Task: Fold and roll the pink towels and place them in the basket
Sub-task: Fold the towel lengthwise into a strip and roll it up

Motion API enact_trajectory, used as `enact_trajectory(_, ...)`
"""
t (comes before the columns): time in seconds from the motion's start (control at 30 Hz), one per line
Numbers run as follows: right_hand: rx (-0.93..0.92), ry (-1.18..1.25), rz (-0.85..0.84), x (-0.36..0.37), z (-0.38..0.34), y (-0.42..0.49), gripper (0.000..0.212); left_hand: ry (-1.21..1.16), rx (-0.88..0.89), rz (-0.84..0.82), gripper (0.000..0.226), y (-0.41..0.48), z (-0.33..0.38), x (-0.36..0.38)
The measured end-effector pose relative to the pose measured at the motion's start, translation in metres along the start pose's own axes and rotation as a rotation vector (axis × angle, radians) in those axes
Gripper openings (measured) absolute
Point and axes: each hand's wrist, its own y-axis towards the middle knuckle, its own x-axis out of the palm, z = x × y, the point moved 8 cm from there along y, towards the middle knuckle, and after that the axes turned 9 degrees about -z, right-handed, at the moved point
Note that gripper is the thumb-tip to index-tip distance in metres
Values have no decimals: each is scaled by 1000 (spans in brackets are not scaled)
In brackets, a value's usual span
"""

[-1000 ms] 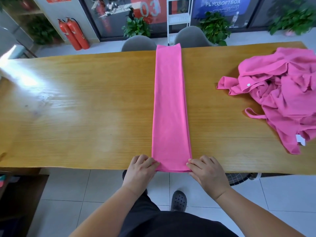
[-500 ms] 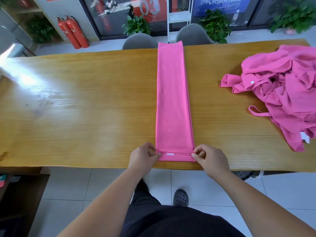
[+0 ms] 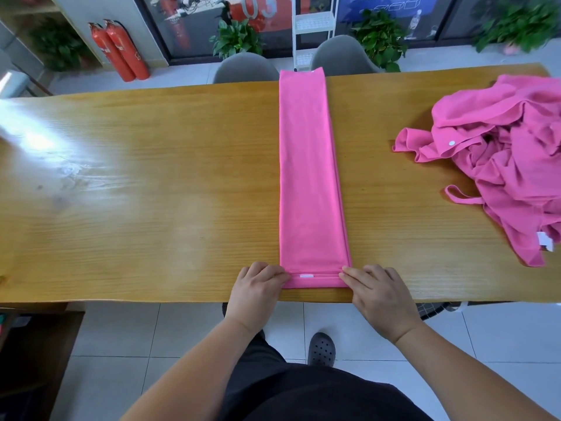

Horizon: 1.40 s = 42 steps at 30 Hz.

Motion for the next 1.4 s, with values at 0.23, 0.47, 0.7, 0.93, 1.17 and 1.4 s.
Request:
enact_trajectory(0.23, 32, 45, -10, 4, 8, 4, 33, 31, 39, -84, 40, -10, -3, 0)
enact_trajectory(0.47, 228, 198, -30, -1, 21, 23, 27, -126, -181, -52, 16, 7, -10, -4)
enact_trajectory(0.7, 596, 511, -185, 1, 43, 38, 22, -500, -567, -184, 19, 19, -41, 10)
enact_trajectory(0.93, 423, 13, -72, -12, 33, 59, 11, -242, -631, -118, 19, 35, -29, -5)
enact_trajectory(1.17, 118, -35, -3, -1, 18, 36, 46, -14, -227, -37, 25, 34, -3, -3)
enact_trajectory(1.4, 149, 53, -107, 7, 25, 26, 47, -154, -292, -202, 57, 9, -21, 2)
